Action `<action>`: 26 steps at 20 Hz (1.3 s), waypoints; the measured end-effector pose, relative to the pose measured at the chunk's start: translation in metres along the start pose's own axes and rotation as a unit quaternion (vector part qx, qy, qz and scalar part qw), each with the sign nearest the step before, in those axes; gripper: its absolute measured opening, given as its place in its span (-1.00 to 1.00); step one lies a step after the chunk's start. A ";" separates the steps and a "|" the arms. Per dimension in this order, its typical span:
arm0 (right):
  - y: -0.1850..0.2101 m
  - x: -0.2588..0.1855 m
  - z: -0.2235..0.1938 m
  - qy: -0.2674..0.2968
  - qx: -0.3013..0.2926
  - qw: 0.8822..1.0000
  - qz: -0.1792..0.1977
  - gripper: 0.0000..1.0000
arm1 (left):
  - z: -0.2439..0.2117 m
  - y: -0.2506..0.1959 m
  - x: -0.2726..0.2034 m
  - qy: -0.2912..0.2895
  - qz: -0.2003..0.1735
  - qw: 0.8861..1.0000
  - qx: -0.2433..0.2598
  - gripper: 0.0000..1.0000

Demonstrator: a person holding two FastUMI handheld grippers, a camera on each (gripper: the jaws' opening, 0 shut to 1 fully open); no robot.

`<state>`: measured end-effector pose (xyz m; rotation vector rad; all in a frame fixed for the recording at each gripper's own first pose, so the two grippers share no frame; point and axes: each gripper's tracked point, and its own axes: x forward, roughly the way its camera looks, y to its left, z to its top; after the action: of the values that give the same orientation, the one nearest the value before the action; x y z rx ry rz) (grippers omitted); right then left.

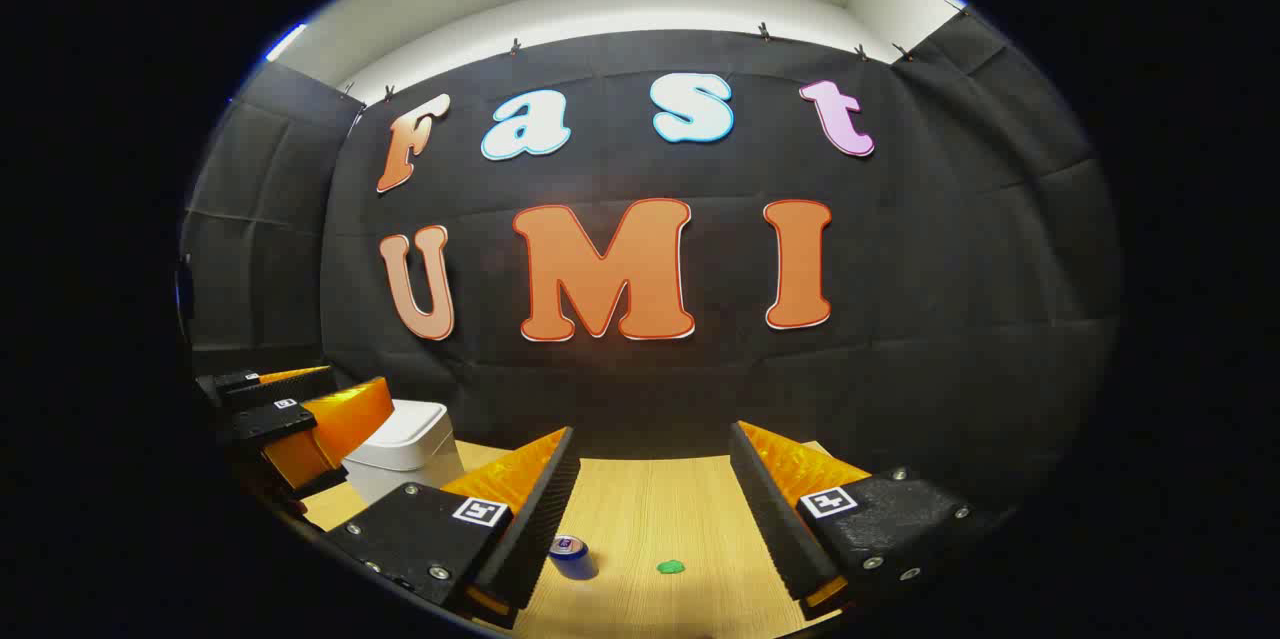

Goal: Press the lid of the desktop garbage bin to open it, pick up the crumpled paper on the desktop and throw it into the bin, then pick up the pop can on the desktop and drop it into the bin, and finally close the garbage bin lid.

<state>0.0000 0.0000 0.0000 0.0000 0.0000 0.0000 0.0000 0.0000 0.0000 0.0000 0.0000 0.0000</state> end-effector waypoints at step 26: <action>0.009 0.002 -0.002 -0.009 -0.005 1.000 0.022 0.80 | 0.005 0.005 -0.005 -0.006 0.012 1.000 0.009 0.84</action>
<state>0.0019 0.0092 -0.0021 -0.0090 -0.0187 0.0448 -0.0051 0.0053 0.0052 0.0188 -0.0122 0.0238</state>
